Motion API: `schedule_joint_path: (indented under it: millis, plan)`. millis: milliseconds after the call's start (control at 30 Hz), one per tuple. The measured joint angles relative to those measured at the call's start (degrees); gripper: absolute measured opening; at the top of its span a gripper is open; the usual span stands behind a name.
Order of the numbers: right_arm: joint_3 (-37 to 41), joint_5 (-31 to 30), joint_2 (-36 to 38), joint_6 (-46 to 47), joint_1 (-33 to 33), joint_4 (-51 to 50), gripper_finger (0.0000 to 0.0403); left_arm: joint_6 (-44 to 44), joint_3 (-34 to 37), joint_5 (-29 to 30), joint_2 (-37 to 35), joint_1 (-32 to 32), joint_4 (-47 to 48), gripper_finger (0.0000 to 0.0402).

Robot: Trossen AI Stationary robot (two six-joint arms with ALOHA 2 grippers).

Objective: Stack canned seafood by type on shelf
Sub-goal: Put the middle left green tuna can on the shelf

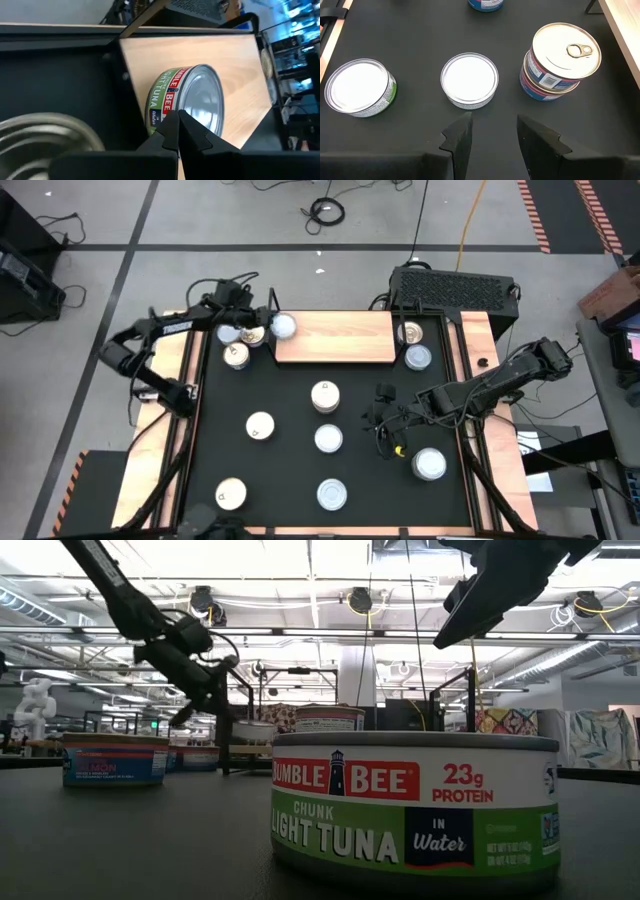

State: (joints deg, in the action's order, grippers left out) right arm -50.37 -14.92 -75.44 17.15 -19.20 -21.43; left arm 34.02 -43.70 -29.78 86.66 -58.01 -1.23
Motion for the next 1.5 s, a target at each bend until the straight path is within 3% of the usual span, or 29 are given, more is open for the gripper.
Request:
schedule_joint_path:
  millis: [200,533,1000,1200,1400,1500]
  plan:
    - [0.0,0.02,0.0,0.07,0.0,-0.15,0.0148,4.54,-0.02,-0.65,5.03,1.49,-8.48,0.0]
    - [0.0,0.0,0.0,-0.19,0.0,-0.26,0.0148,6.23,-0.02,-0.65,6.22,3.35,-10.48,0.0002]
    - [0.0,0.02,0.0,0.18,0.0,-0.28,0.0148,4.51,-0.04,-0.52,6.06,3.12,-10.42,0.0064]
    - [0.0,0.02,-0.02,0.4,-0.04,-0.31,0.0148,0.39,-0.07,0.03,1.42,2.05,-6.68,0.0065]
    - [0.0,0.02,-0.02,-1.04,-0.04,-0.21,0.0148,-7.55,-0.07,8.36,-9.21,1.78,10.81,0.0065]
    - [0.0,0.02,-0.02,-2.08,-0.04,0.46,0.0148,-10.43,-0.07,9.11,-16.2,2.18,16.75,0.0066]
